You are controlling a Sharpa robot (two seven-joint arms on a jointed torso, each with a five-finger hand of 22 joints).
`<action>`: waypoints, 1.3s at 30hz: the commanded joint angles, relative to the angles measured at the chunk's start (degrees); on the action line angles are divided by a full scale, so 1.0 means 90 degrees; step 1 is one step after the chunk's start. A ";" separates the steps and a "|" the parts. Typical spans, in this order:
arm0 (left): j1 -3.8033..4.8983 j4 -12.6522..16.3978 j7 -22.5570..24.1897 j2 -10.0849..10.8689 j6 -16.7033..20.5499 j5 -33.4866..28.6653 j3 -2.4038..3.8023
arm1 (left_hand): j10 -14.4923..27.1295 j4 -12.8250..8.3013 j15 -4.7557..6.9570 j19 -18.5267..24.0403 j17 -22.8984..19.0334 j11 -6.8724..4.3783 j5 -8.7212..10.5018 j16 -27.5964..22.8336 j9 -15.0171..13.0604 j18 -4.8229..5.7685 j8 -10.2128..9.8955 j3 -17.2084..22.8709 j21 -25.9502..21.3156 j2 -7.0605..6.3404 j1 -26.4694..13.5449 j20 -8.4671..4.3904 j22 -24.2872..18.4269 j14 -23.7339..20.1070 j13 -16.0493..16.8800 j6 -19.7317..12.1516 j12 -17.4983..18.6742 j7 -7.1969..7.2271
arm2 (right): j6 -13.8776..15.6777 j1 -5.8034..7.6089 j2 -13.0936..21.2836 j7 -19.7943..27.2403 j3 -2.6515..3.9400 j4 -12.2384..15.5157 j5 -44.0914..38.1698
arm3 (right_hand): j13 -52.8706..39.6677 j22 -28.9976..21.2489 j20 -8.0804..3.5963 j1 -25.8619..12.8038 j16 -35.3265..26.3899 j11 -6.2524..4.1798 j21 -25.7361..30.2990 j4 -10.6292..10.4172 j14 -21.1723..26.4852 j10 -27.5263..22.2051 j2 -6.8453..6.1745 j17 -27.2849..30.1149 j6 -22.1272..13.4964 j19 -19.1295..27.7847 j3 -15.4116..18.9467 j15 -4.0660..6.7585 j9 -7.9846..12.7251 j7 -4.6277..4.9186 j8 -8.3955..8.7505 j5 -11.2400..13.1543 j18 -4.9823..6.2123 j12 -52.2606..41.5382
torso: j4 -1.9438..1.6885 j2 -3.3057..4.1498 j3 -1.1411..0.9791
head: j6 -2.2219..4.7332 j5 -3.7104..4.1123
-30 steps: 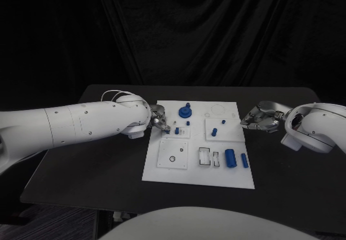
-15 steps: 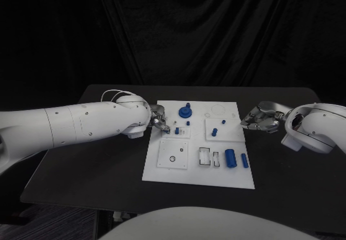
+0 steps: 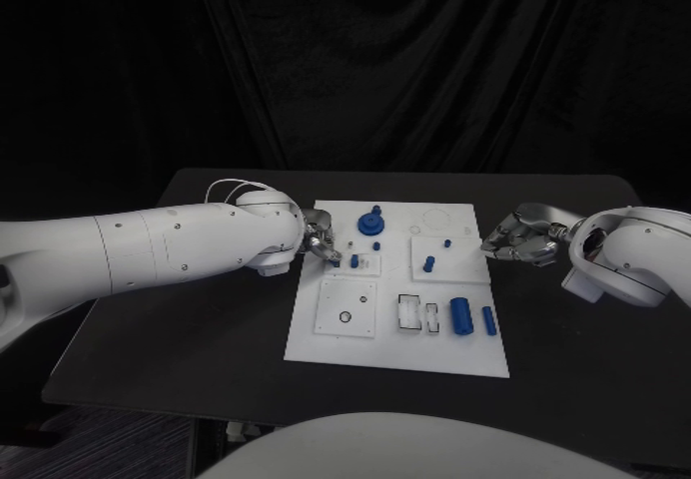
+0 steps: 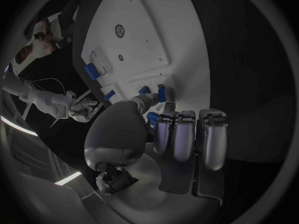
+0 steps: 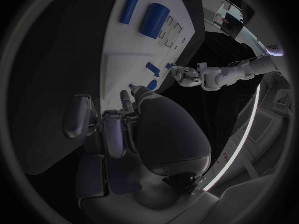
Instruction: Assemble the parts on the task board
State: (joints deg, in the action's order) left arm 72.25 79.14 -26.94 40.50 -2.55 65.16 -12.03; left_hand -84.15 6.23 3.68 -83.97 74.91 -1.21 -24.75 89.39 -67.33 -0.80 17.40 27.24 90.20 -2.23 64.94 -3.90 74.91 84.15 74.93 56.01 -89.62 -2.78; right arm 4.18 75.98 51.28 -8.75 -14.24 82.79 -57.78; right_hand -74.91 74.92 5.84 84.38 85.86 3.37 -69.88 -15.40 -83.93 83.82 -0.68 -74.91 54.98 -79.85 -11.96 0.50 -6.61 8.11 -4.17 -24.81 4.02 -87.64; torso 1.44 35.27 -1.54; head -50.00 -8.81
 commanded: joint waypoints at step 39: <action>-0.0213 -0.0072 0.0238 -0.0016 0.0108 0.0022 -0.0006 | -0.0568 0.1175 -0.0027 -0.0670 0.1446 0.0055 0.2201 -0.0038 0.0458 0.0089 -0.0459 -0.1359 -0.0022 0.0350 -0.1756 0.0021 0.1677 0.0570 0.1602 0.0087 0.0035 -0.0040 | -0.0120 -0.0037 -0.0001 -0.0168 0.0005 -0.0013 -0.0028 | -0.1150 0.0946 0.0004 0.0060 -0.0027 0.0024 0.0046 -0.0007 -0.0373 0.0148 -0.0021 -0.0992 0.0054 0.0055 -0.0053 -0.0020 -0.0012 0.0007 -0.0009 -0.0029 0.0095 0.0046 | -0.0001 -0.0006 0.0001 | 0.0000 -0.0003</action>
State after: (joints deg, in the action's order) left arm 70.86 78.66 -25.55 40.44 -0.72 65.59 -11.77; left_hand -83.94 16.77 3.89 -83.97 74.91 -0.99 -5.08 89.39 -63.32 -0.80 13.42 15.21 90.20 0.87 49.41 -3.89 74.91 83.94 74.93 56.83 -89.58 -2.78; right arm 3.80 75.79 51.25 -9.09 -14.24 82.70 -57.78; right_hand -74.92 74.91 5.84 84.38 85.87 3.37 -69.71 -15.56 -83.93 83.82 -0.68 -74.91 54.98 -79.86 -12.12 0.50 -6.65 8.11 -4.17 -24.81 4.01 -87.40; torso 1.48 35.26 -1.51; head -50.00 -8.87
